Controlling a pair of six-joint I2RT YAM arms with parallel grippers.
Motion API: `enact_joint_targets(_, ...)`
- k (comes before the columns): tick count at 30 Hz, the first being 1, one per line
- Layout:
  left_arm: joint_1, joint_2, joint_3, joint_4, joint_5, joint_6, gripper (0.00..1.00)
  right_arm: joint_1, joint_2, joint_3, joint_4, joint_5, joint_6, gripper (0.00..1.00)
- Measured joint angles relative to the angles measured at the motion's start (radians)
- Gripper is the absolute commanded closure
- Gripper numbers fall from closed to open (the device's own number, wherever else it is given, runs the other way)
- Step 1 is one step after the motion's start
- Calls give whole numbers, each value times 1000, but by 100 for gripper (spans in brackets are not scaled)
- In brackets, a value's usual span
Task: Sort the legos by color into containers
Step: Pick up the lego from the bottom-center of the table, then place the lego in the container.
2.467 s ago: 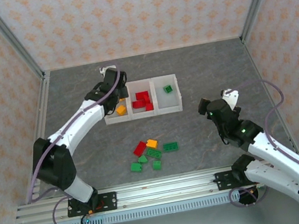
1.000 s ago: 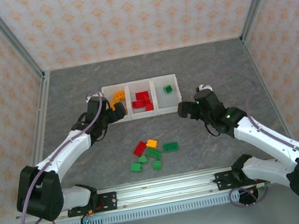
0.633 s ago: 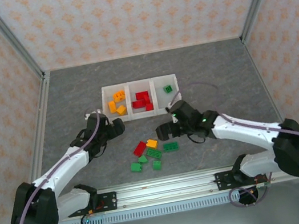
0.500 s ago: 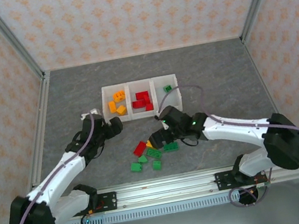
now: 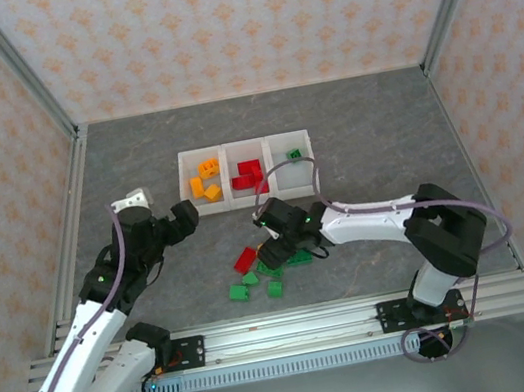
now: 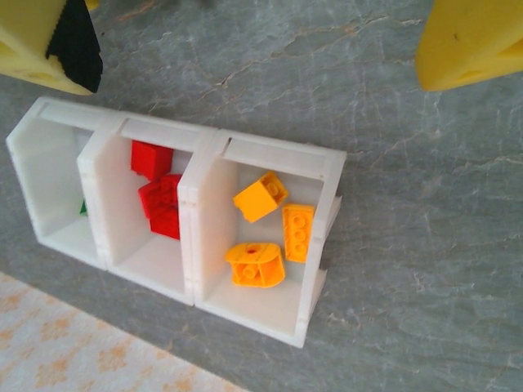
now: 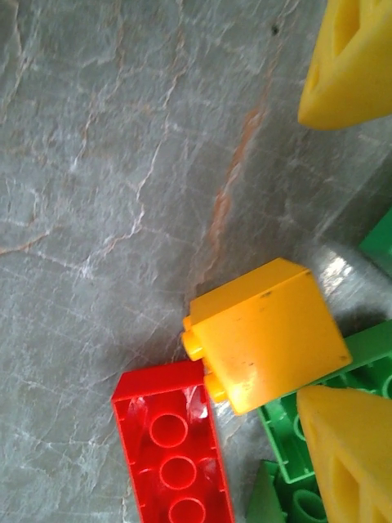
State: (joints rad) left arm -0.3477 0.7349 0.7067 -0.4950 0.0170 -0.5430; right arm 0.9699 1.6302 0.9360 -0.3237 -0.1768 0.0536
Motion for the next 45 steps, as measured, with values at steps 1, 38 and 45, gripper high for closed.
enact_joint_targets(1, 0, 10, 0, -7, 0, 5, 1, 0, 11, 7, 2, -6, -3, 20)
enact_joint_targets(38, 1, -211, -16, 12, -8, 85, 1, -16, 21, 278, 34, 129, 93, 74)
enact_joint_targets(45, 1, -351, -51, 14, -91, 62, 1, -68, 121, 485, 151, 134, 155, 75)
